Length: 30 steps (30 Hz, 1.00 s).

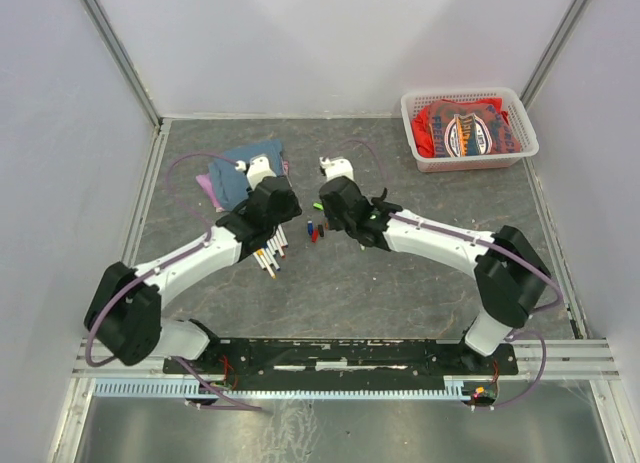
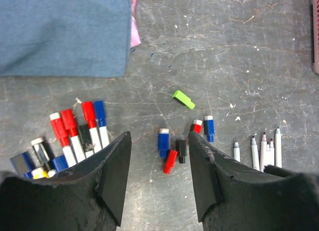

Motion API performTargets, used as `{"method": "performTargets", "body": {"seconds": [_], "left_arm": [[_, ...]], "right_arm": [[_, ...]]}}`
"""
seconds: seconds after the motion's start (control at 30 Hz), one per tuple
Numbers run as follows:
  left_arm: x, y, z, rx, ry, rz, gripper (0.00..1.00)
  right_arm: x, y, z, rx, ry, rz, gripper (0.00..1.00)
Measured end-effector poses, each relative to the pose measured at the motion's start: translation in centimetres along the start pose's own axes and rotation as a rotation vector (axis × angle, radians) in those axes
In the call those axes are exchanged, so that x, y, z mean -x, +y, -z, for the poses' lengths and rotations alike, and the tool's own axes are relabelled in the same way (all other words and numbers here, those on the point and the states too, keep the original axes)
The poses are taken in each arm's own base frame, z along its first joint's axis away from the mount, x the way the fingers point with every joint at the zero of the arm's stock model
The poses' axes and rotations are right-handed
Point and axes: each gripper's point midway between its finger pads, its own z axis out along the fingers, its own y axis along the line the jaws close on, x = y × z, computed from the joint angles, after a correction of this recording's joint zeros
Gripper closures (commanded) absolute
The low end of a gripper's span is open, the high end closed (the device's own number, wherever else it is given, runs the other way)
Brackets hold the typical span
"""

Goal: Open the pen caps
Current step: Place the pen cap at the center of the board, then pick up the pen from the center of the board.

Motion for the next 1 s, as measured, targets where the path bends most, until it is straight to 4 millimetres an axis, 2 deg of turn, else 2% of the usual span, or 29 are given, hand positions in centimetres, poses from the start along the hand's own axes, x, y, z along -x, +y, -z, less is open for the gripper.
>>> {"method": "performTargets", "body": {"seconds": [0.17, 0.37, 0.57, 0.77, 0.93, 1.0], "left_arm": [[-0.2, 2.1, 1.5, 0.017, -0.032, 0.034, 0.40], [0.0, 4.4, 3.1, 0.033, -0.089, 0.087, 0.39], [0.2, 6.6, 4.4, 0.062, -0.148, 0.166, 0.39], [-0.4, 8.4, 5.2, 0.086, -0.182, 0.232, 0.39], [-0.2, 8.6, 5.6, 0.087, -0.196, 0.268, 0.39], [0.0, 8.7, 5.8, 0.084, -0.206, 0.281, 0.39]], "right_arm": [[0.9, 4.6, -0.8, 0.094, 0.001, 0.020, 0.58], [-1.4, 8.5, -3.6, 0.160, 0.078, 0.047, 0.57], [-3.7, 10.4, -5.2, 0.190, 0.147, 0.051, 0.57], [-3.4, 12.2, -6.0, 0.221, 0.152, 0.037, 0.56], [-2.6, 13.4, -6.5, 0.236, 0.141, 0.022, 0.56], [-2.8, 13.5, -6.8, 0.234, 0.146, 0.024, 0.56]]}}
